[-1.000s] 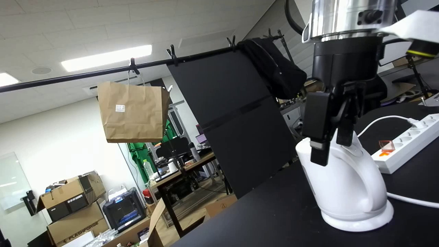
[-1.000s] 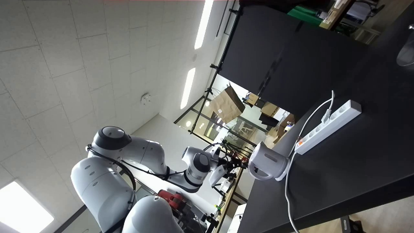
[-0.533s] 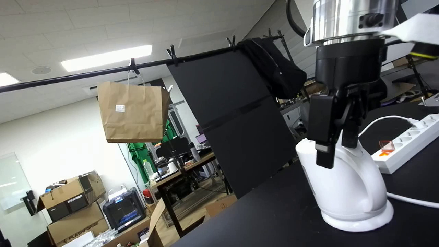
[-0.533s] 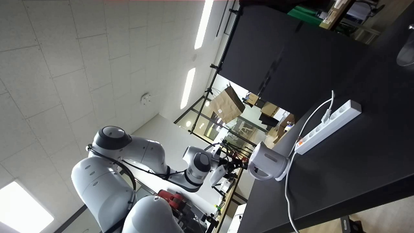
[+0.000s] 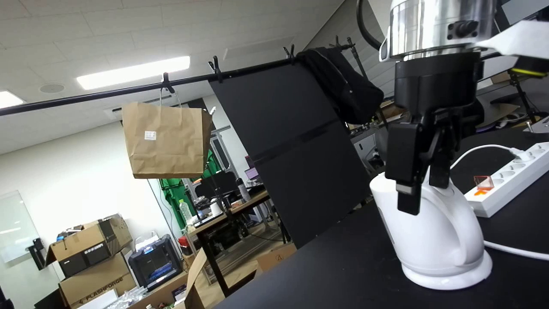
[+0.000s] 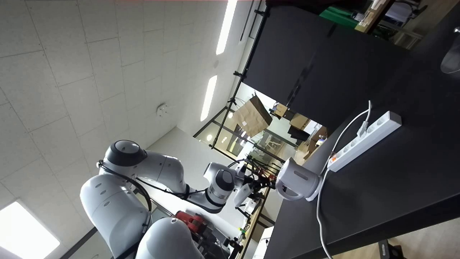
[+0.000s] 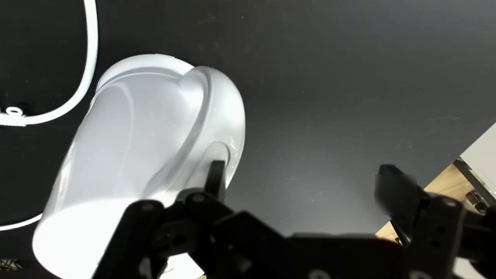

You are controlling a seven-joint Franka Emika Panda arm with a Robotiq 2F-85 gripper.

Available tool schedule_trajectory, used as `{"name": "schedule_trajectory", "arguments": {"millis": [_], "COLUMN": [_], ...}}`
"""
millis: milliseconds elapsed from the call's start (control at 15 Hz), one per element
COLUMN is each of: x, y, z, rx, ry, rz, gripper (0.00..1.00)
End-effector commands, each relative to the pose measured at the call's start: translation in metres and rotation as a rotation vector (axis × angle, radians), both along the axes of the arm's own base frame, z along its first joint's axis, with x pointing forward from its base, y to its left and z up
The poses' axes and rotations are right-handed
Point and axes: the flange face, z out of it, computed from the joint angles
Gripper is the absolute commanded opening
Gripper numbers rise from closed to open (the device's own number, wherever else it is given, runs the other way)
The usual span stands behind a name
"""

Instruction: Turn off the switch on the kettle

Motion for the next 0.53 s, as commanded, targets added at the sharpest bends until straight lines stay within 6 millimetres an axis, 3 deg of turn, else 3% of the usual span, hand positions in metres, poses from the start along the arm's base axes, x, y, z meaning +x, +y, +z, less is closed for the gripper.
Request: {"name": "schedule_trajectory", "arguments": {"millis": [0,467], "x": [0.002,-0.007], "y": [0.007,0.016], "z": [-0.002,-0.015], "rx": [0.007,-0.028], "ry": [0.020,0.030], "rz": [-0.015,0.028], "gripper": [1.00,1.00]}}
